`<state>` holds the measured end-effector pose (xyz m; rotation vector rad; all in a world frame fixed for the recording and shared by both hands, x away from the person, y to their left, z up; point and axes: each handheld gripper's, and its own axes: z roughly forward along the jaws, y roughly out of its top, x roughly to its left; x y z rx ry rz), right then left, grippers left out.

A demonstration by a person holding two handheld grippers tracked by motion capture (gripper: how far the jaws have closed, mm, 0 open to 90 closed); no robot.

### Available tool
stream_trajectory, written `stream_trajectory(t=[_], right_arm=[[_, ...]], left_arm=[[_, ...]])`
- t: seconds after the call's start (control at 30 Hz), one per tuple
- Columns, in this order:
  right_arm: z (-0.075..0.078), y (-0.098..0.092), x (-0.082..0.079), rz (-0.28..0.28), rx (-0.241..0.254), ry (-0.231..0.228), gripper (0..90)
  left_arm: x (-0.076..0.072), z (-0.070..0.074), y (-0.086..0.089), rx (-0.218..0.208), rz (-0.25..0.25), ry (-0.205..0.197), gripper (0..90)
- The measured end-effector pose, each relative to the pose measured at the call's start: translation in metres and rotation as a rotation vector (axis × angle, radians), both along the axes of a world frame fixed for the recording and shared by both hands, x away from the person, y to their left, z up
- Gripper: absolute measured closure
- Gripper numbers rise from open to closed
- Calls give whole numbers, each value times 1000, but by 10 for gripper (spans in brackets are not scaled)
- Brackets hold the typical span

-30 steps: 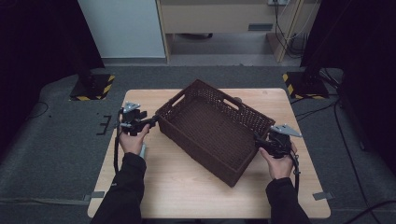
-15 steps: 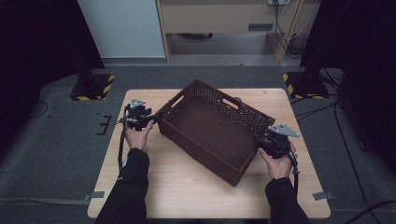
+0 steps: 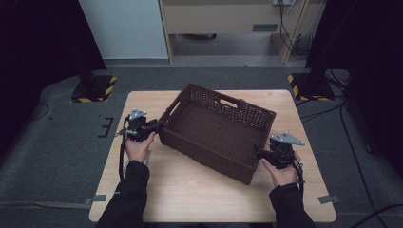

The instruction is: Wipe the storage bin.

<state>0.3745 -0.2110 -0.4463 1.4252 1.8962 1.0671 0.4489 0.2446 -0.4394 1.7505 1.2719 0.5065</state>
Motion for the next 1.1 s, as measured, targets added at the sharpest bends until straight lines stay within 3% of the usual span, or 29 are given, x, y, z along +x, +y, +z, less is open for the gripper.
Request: stream_trajectory(t=[0.1,0.3,0.4,0.53,0.67,0.83,0.97,1.1], right_arm=[[-1,-1,3,11,14,2,477],[-2,-1,10,6,-21,8,511],[-3,-2,12,-1,-11,2,493],[2,-4,6,2,0,-19,437],[0,-3,5,6,-10,-8,437],[-6,-2,9,-2,-33,10,479],[-9,-5,13,15,6,38,551],[-7,-3,15,19,-36,36,590]], left_arm=[[-5,5,2,36,-7,-18,602],[4,-2,6,35,2,6,623],[3,-5,7,9,-14,5,684],[-3,-3,3,28,-37,6,765],[-12,-1,1,51,-48,4,764],[-21,-3,3,24,-61,1,744],[-16,-2,4,25,-52,5,708],[-5,-3,1,22,-52,12,709]])
